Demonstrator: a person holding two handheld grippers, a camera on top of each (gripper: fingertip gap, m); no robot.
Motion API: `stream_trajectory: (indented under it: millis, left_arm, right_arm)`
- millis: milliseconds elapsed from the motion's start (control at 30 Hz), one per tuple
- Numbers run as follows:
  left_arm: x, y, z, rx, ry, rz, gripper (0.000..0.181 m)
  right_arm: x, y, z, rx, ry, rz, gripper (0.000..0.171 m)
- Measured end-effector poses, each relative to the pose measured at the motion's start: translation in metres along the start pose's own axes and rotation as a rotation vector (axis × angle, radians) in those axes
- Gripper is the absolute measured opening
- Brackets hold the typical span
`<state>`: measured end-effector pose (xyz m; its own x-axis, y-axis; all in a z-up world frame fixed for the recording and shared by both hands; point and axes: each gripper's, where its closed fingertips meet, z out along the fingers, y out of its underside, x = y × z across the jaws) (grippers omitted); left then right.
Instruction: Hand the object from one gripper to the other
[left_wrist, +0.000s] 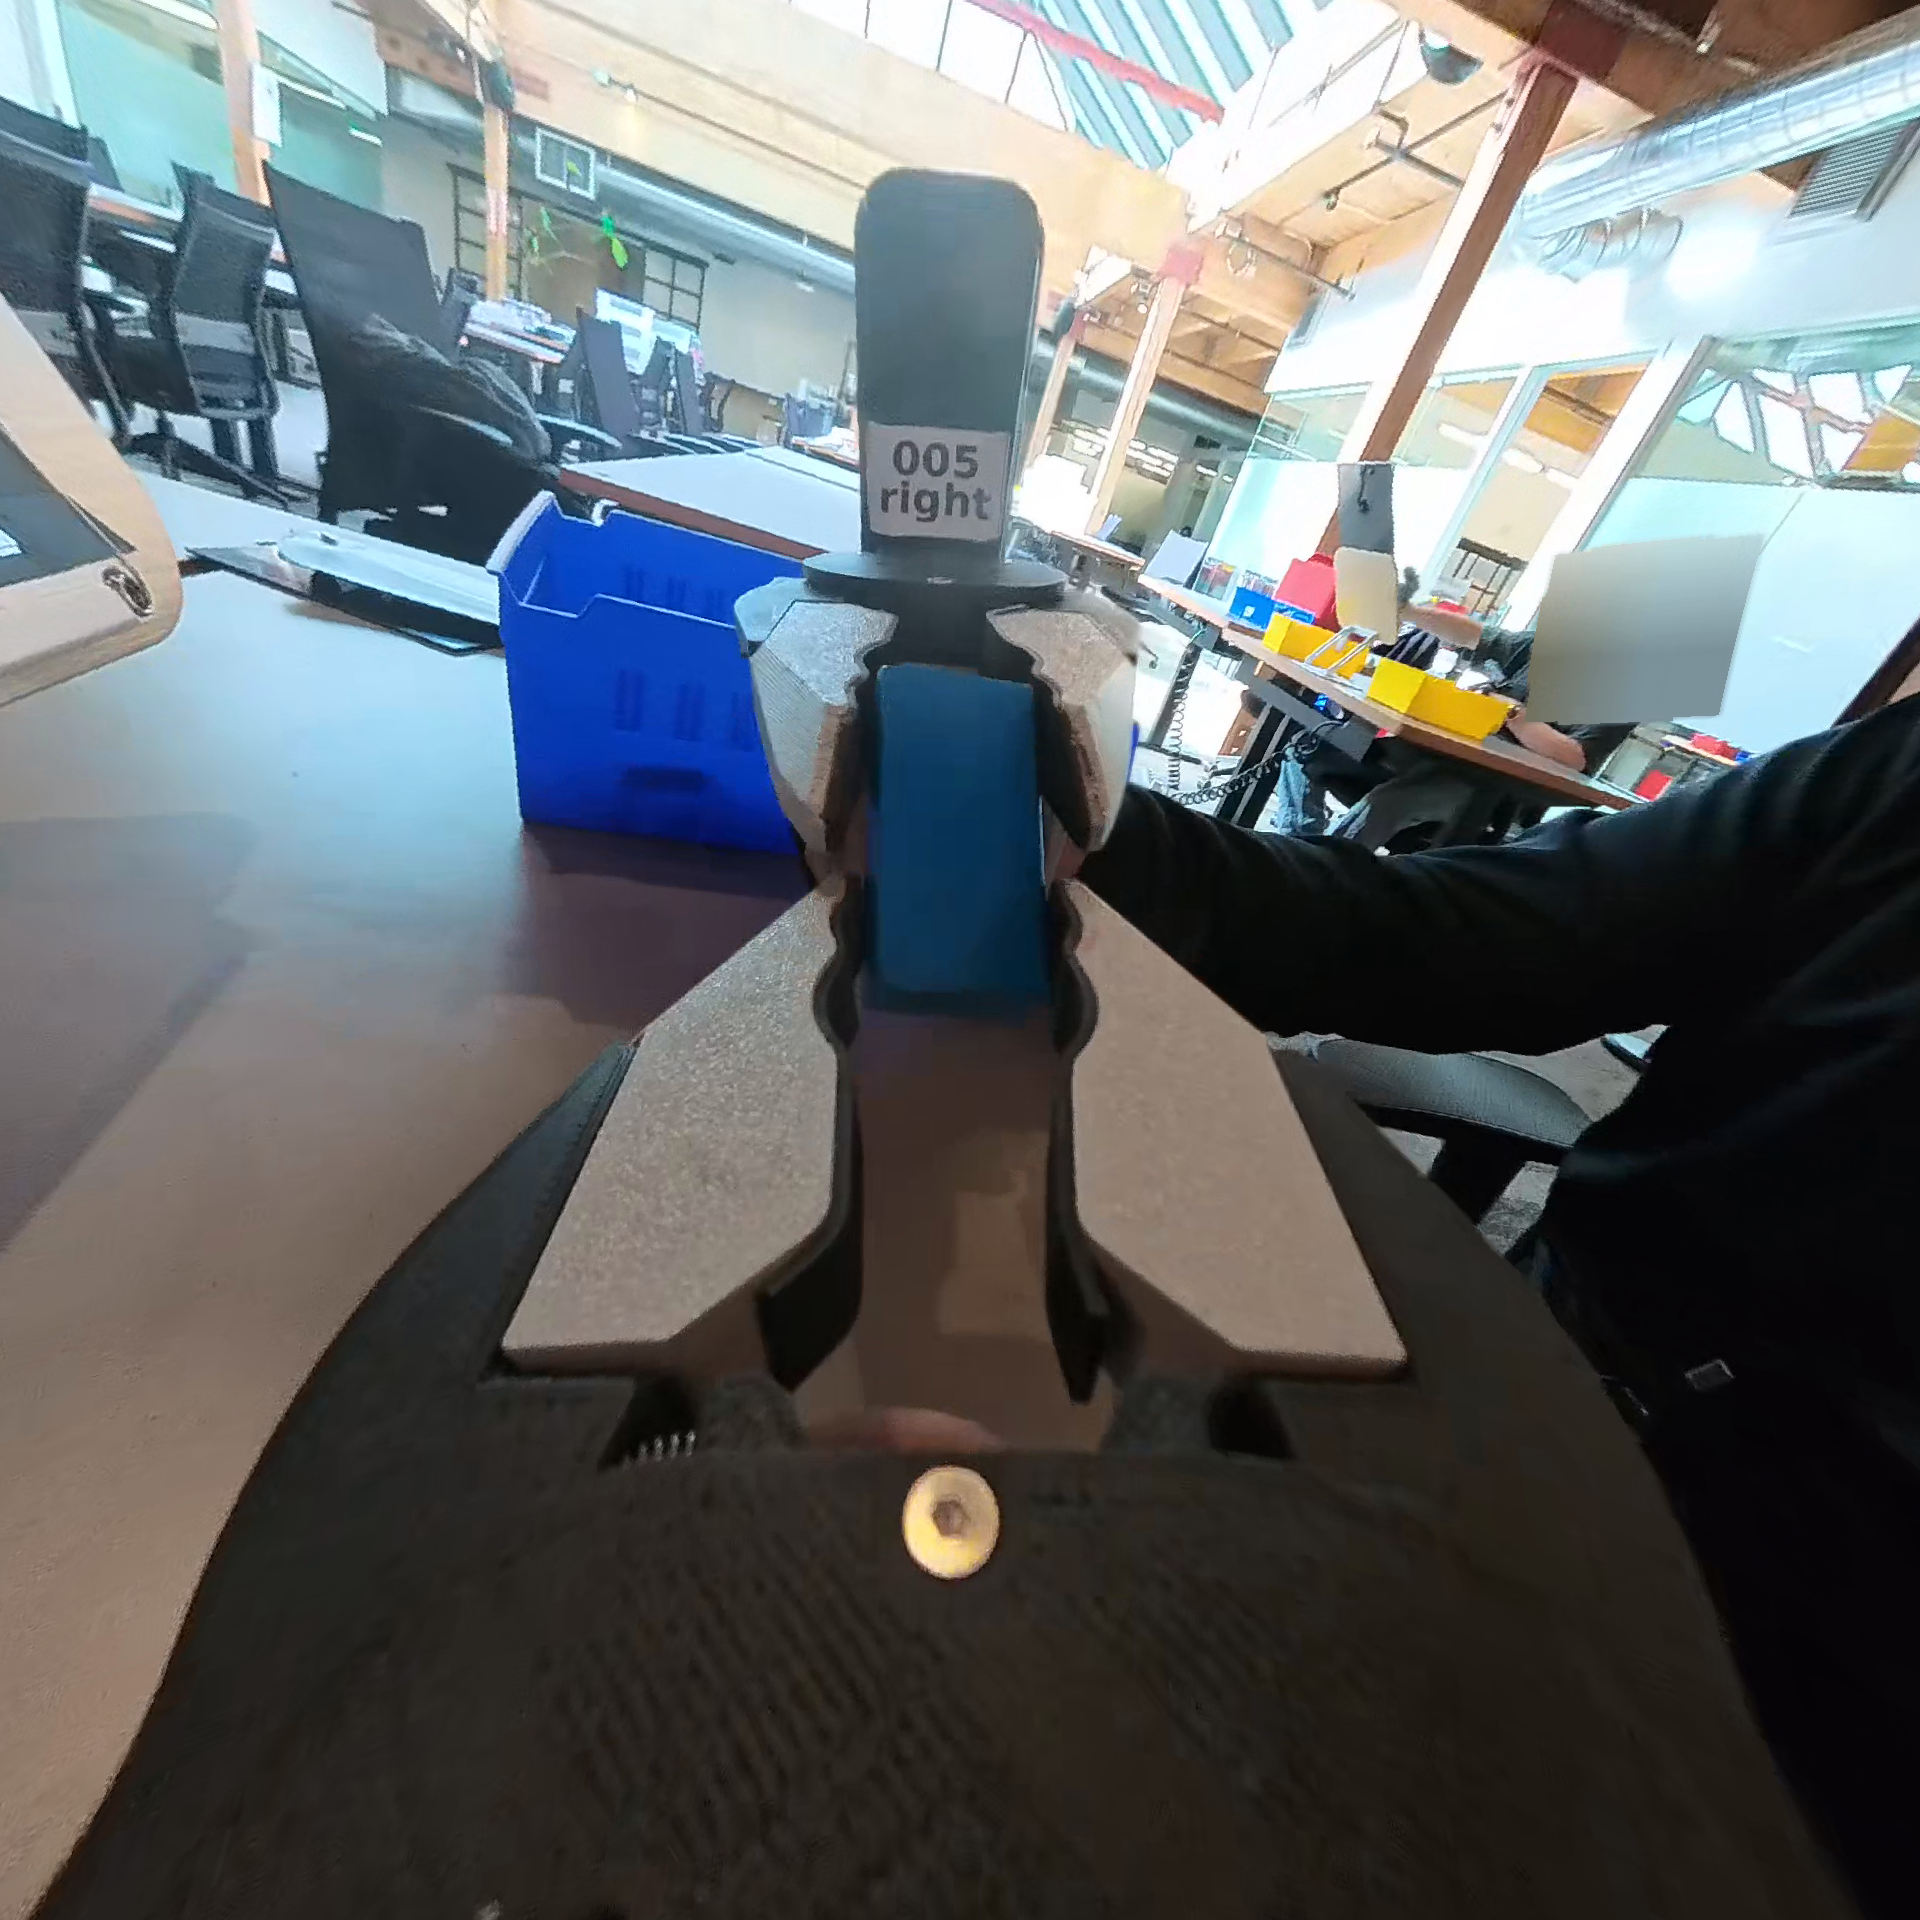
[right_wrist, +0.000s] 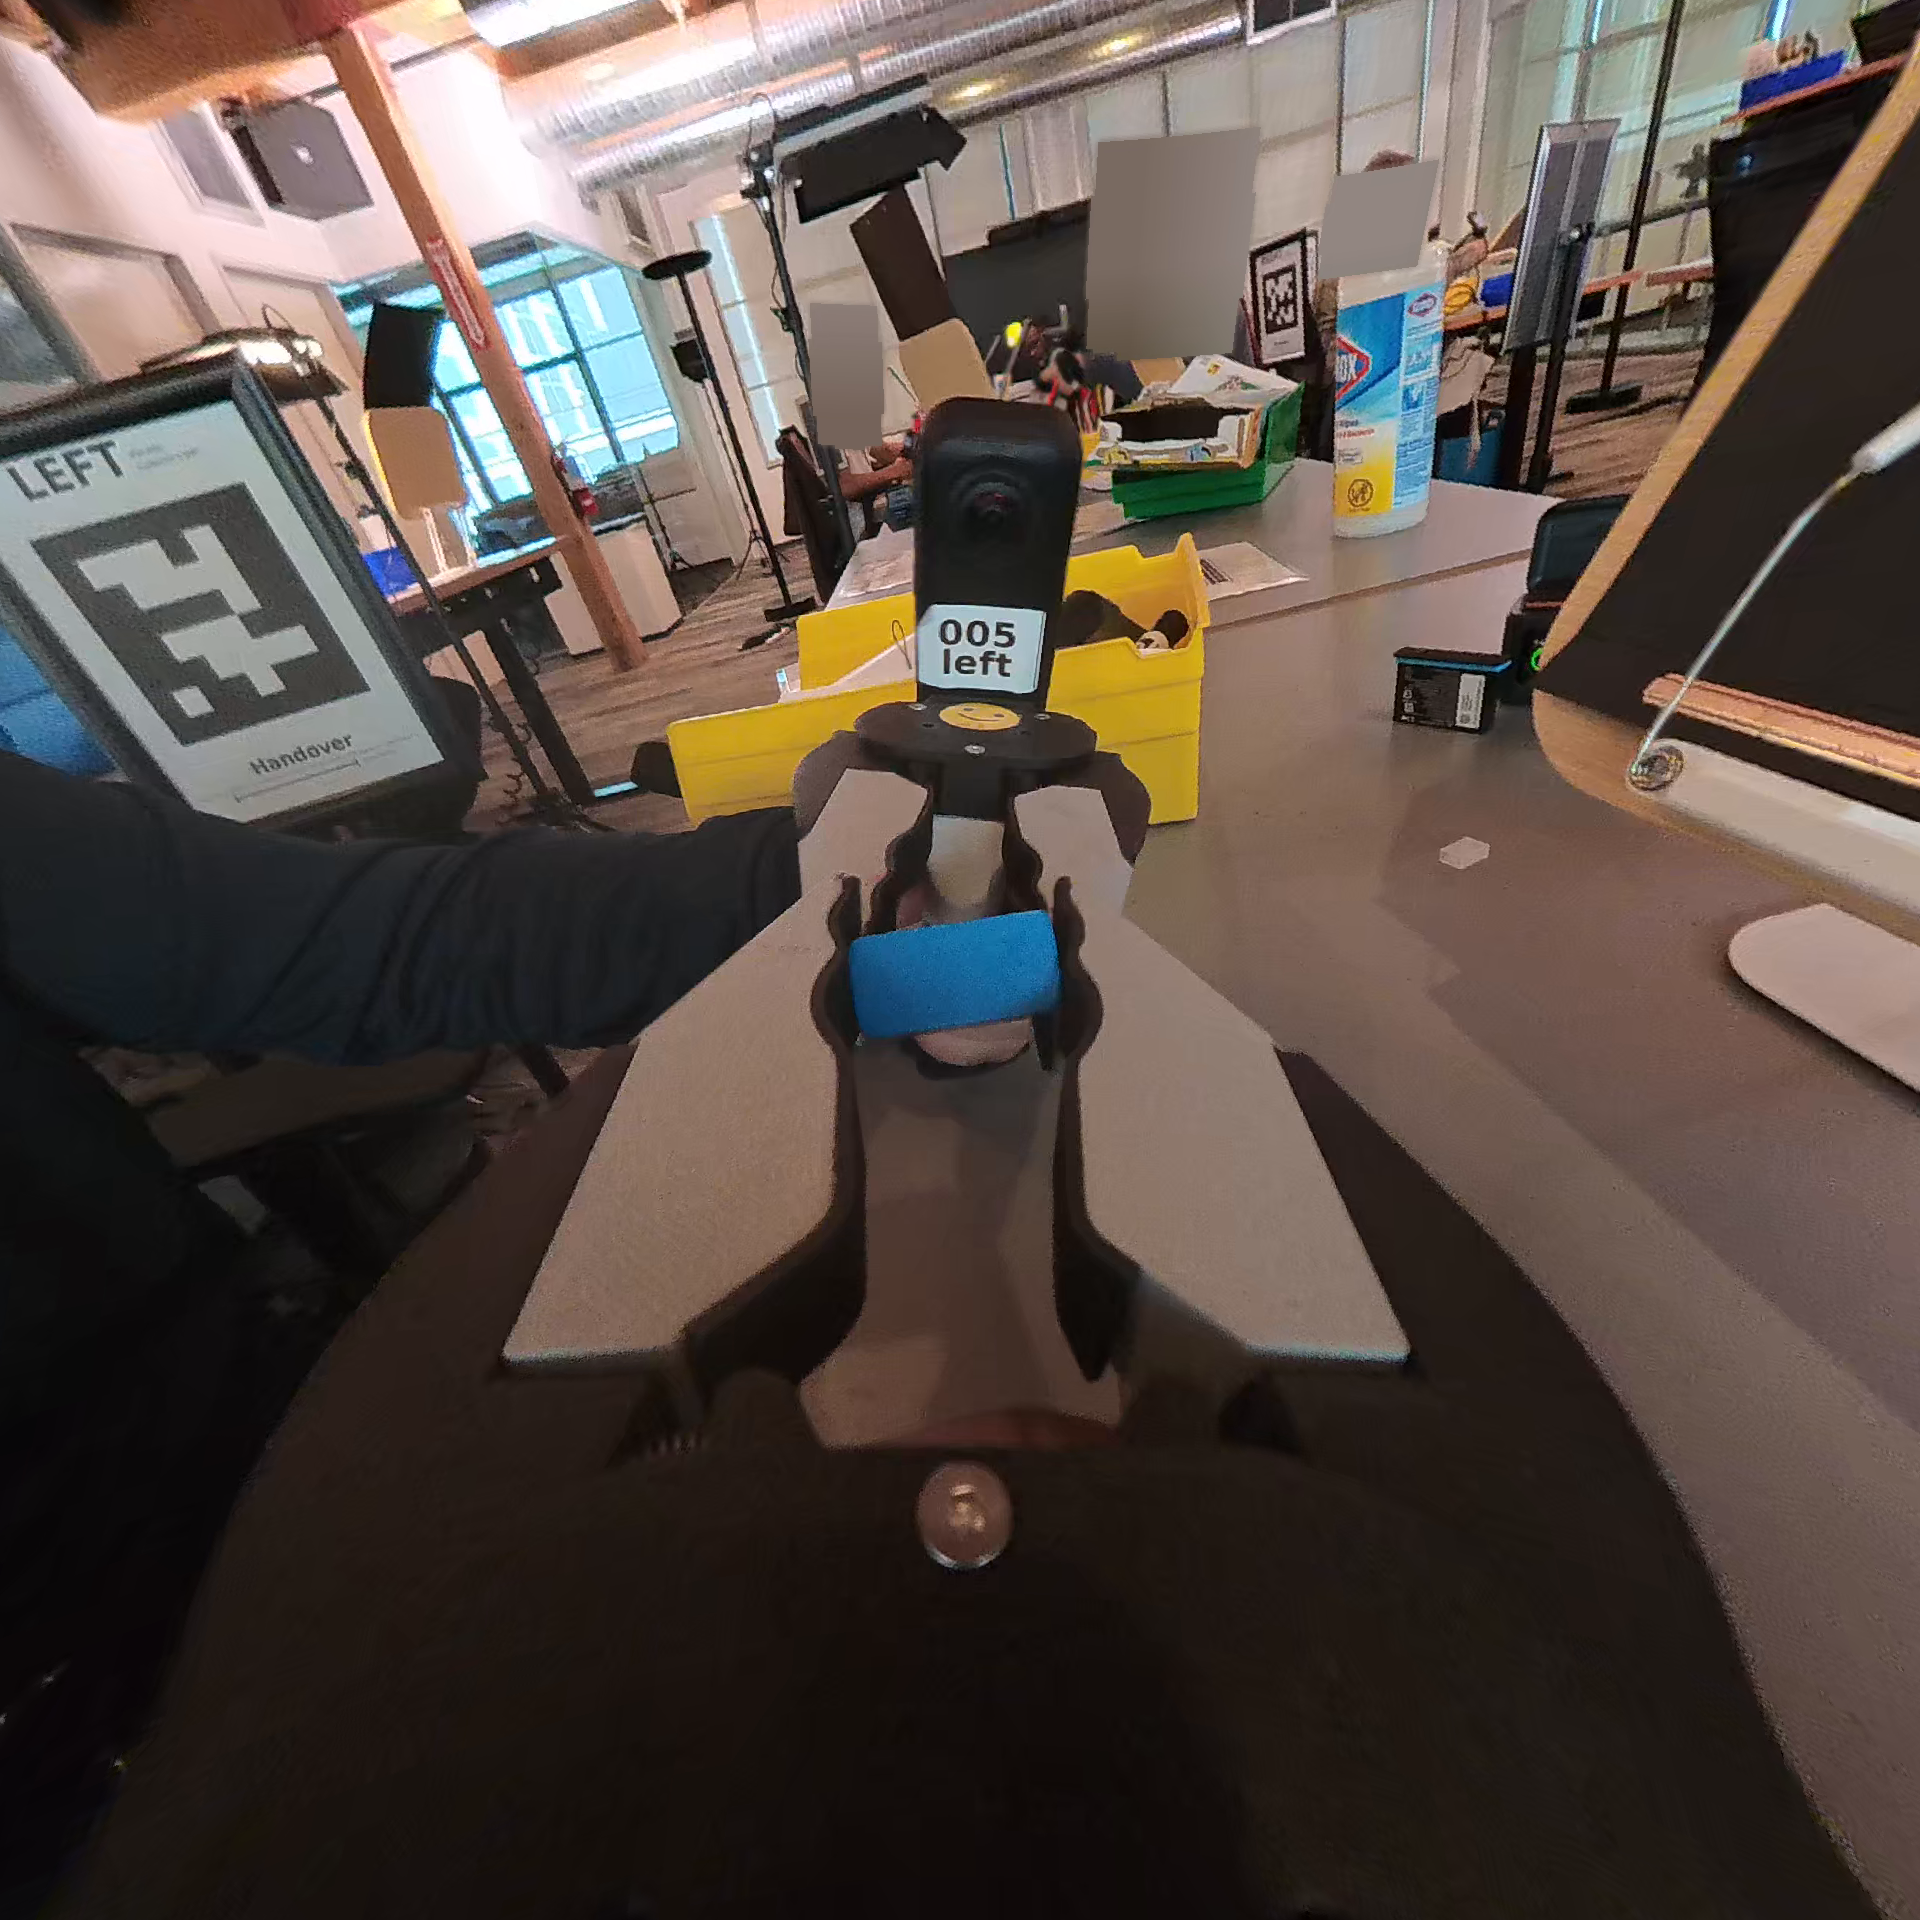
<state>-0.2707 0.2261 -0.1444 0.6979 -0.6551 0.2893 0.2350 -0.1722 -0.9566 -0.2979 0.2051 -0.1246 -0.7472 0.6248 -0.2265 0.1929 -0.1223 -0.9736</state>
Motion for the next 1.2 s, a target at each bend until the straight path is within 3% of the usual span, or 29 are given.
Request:
stream_trajectory:
  millis: [200,400,533,767,867,1200]
  left_arm:
    - [-0.019,0.006,-0.004,-0.021,-0.112,-0.021,0.037]
    - [-0.031,0.014,-0.01,-0.078,-0.177,-0.042,0.047]
    - [-0.043,0.019,-0.019,-0.08,-0.201,-0.16,0.052]
    - [-0.028,0.031,-0.01,-0.107,-0.03,-0.428,0.066]
    - [-0.025,0.031,-0.003,-0.099,-0.018,-0.472,0.087]
    - [-0.032,0.033,0.002,-0.092,-0.053,-0.499,0.086]
  right_arm:
    - [0.018,0.002,-0.003,-0.013,0.1,0.013,0.034]
    - [0.041,0.007,-0.014,-0.13,0.352,-0.238,0.034]
    - [0.05,0.013,-0.017,-0.228,0.484,-0.4,0.034]
    - [0.045,0.04,-0.001,-0.414,0.495,-0.598,0.033]
    - [0.045,0.048,0.003,-0.455,0.495,-0.634,0.034]
    - [0.045,0.054,0.006,-0.527,0.538,-0.745,0.033]
